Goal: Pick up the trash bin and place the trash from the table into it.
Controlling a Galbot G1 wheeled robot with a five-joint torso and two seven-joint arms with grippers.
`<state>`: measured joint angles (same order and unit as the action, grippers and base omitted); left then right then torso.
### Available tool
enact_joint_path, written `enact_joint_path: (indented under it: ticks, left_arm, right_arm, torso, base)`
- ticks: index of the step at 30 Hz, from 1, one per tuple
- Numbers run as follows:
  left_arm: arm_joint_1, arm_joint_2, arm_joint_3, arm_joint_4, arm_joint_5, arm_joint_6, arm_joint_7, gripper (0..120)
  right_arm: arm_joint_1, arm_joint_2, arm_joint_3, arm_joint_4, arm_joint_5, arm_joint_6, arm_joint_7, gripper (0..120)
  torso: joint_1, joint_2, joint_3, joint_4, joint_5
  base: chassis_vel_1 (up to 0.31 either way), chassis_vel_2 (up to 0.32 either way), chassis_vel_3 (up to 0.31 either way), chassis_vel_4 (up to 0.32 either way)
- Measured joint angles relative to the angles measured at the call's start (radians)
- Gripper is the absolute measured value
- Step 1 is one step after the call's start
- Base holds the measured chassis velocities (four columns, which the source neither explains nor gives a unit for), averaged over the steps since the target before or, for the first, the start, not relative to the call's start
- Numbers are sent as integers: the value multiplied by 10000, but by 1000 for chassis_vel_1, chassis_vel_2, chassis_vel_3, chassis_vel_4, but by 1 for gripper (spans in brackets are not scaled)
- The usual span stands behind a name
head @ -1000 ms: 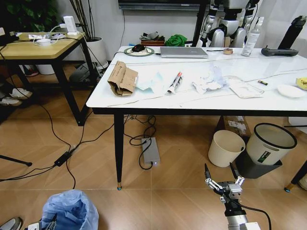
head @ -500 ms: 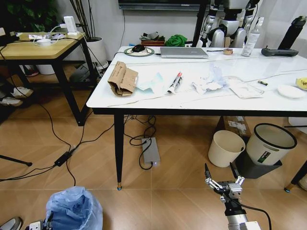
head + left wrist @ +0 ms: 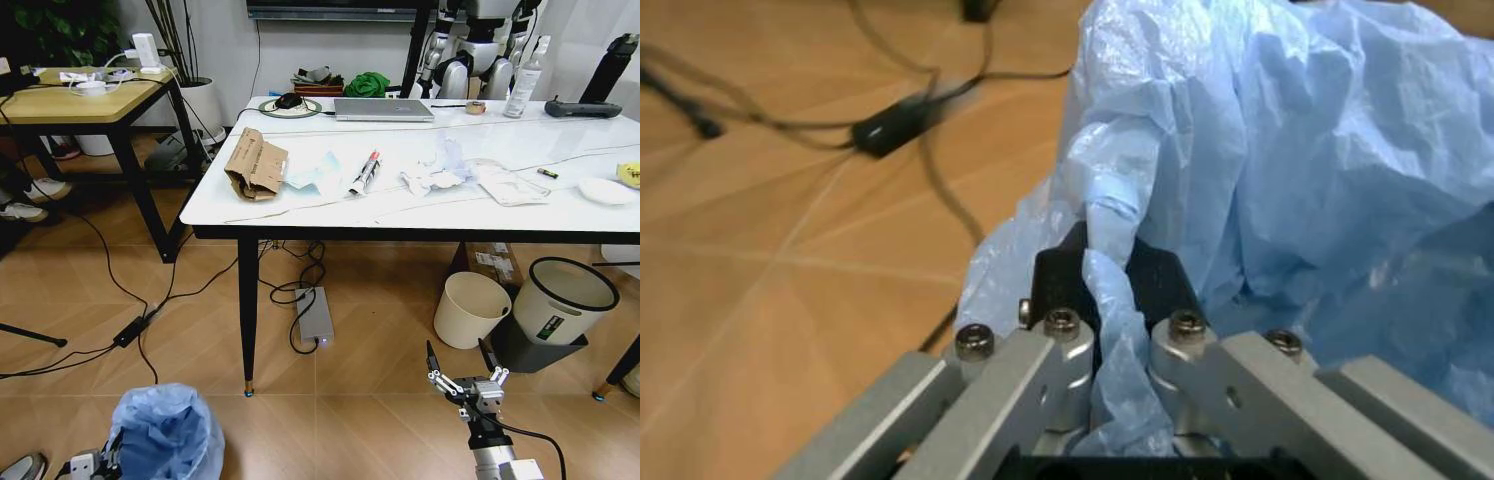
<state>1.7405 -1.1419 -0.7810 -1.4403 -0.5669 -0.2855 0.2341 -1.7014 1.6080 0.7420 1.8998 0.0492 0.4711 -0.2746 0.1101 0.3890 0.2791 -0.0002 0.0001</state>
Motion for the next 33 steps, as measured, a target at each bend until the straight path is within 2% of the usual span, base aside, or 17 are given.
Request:
enact_joint_path:
  ticks: [2,6,8,9,14,22,26,33]
  left_arm:
    - [133,7,14,-242,-77,34,6,0]
    - [1018,11,110,-1699,-641,275,41,0]
    - [1127,3,128,-1886,-739,302,44,0]
    - [1451,-27,177,-2521,-989,398,48,0]
    - [2303,-88,366,-4523,-1234,812,-135,0]
    - [2718,5,454,-5693,-1310,1797,-849,0]
    - [2813,92,509,-6438,-1258,2553,-1462,0]
    - [2997,188,684,-6946,-1111,3359,-2050,0]
  right_arm:
    - [2,0,4,-3,-10,-10,3,100]
    - [10,0,19,-30,-70,-67,8,100]
    - [10,0,21,-37,-81,-74,9,100]
    - [11,1,22,-54,-104,-81,9,100]
    - [-53,0,24,-98,-148,-96,12,100]
    - [-173,1,55,-169,-149,-99,19,100]
    - [-273,0,108,-173,-150,-103,24,100]
    - [-363,0,70,-126,-233,-108,24,100]
  torso:
    - [0,0,0,1,0]
    - [3,6,4,2,1]
    - [8,18,11,2,-1]
    - [22,56,33,3,-1]
    - [93,278,181,1,4]
    - [203,561,359,1,0]
    - [288,807,515,0,0]
    - [389,1043,652,0,-1]
  base:
    - [0,0,0,0]
    - [0,0,0,0]
    - [0,0,0,0]
    - [0,0,0,0]
    - [0,0,0,0]
    - [0,0,0,0]
    - [0,0,0,0]
    - [0,0,0,0]
